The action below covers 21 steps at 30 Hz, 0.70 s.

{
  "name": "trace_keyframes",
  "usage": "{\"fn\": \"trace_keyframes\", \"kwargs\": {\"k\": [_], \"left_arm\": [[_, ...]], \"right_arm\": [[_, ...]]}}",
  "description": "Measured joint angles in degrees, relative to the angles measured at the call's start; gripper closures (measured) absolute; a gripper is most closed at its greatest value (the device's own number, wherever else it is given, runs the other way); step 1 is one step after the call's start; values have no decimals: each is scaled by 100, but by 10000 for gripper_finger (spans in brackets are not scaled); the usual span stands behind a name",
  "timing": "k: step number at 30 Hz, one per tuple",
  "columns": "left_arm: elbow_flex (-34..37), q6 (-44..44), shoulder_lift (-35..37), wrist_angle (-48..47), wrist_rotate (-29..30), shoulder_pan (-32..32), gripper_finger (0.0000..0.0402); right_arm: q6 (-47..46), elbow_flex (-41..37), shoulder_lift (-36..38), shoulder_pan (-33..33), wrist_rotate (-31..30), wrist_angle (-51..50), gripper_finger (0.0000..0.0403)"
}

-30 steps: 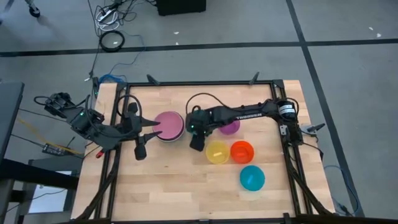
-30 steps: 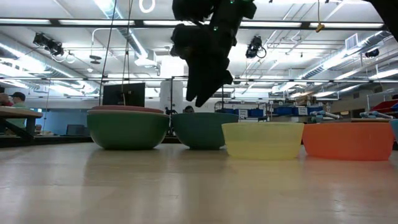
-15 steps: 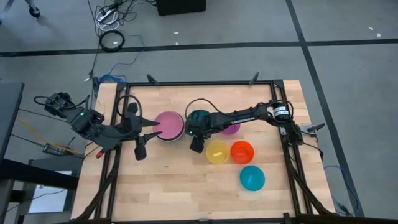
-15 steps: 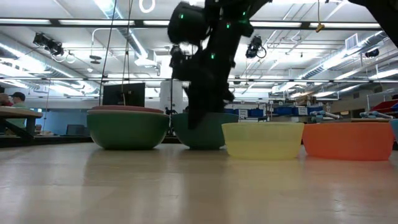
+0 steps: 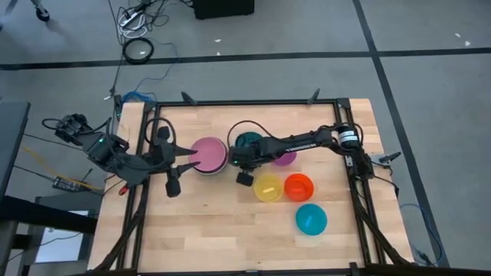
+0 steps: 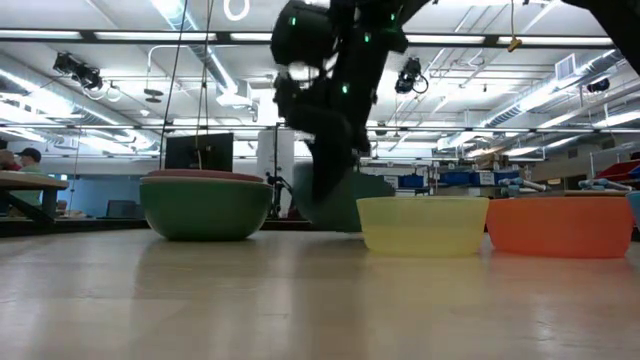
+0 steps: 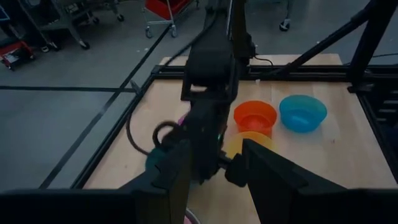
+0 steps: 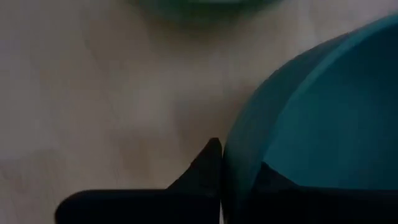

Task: Nest bowls inside each other
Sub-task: Stack the dark green bowl on top of the pink bowl

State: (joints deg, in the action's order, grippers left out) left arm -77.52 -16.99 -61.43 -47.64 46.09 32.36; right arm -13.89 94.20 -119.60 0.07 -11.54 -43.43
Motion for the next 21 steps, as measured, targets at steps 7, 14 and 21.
{"fn": "trace_keyframes", "kwargs": {"k": [7,14,21], "left_arm": [[0,6,0,-5,56,0,249],[0,2,0,11,57,0,249],[0,9,-2,80,57,0,249]], "right_arm": [[492,922,272,123,-287,92,401],[953,1161,259,171,203,1714,402],[954,1147,-161,229,409,2506,402]]}}
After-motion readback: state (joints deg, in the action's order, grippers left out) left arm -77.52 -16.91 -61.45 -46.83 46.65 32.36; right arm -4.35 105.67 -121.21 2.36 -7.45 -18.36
